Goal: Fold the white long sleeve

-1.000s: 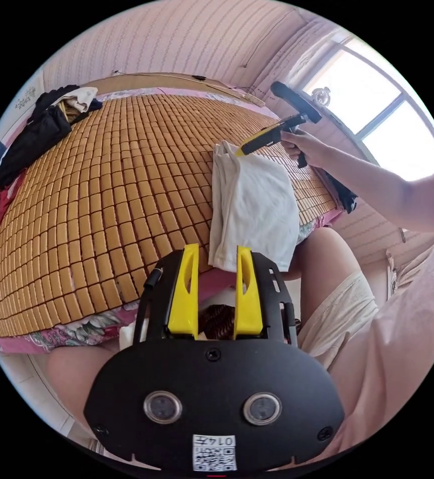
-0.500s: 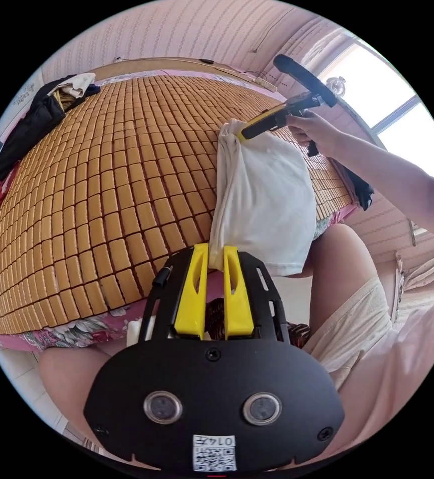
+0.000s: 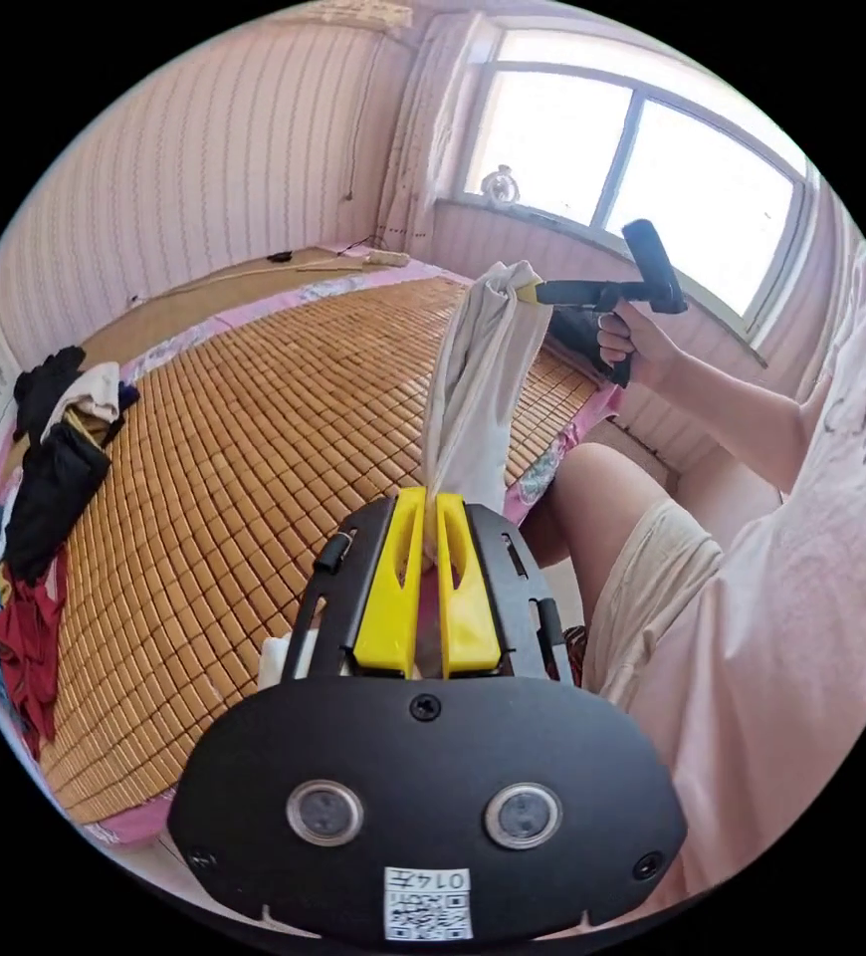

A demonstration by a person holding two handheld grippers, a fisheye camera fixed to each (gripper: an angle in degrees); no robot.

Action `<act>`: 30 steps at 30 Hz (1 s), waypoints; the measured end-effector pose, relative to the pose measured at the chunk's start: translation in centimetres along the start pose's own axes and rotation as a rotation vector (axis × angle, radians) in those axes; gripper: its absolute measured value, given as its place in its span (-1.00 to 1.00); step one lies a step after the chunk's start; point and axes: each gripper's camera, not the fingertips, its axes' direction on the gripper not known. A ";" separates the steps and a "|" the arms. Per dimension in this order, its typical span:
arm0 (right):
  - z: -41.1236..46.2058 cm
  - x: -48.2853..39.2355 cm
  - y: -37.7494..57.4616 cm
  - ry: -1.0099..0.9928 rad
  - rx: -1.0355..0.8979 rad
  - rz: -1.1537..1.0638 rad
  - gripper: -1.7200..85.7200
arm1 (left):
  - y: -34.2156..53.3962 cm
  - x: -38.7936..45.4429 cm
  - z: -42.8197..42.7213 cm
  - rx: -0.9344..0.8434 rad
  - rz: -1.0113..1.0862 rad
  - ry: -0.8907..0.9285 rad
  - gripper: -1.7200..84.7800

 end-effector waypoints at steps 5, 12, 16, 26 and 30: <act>-10.6 0.3 4.4 0.134 0.137 0.071 -0.93 | -7.6 3.4 0.1 0.081 0.139 0.098 -0.98; -25.2 3.8 4.6 0.458 0.165 0.102 -0.92 | -23.4 8.9 8.9 0.182 0.219 0.442 -0.98; -29.9 13.8 -0.9 0.662 -0.015 0.246 -0.89 | -35.8 11.2 18.7 0.150 0.149 0.565 -0.93; -25.6 27.9 2.5 0.634 -0.055 0.679 -0.61 | -36.5 4.6 29.9 -0.086 0.000 0.279 -0.80; -20.6 21.3 5.4 0.640 -0.119 0.517 -0.63 | -26.9 -1.4 22.6 -0.067 -0.027 0.184 -0.80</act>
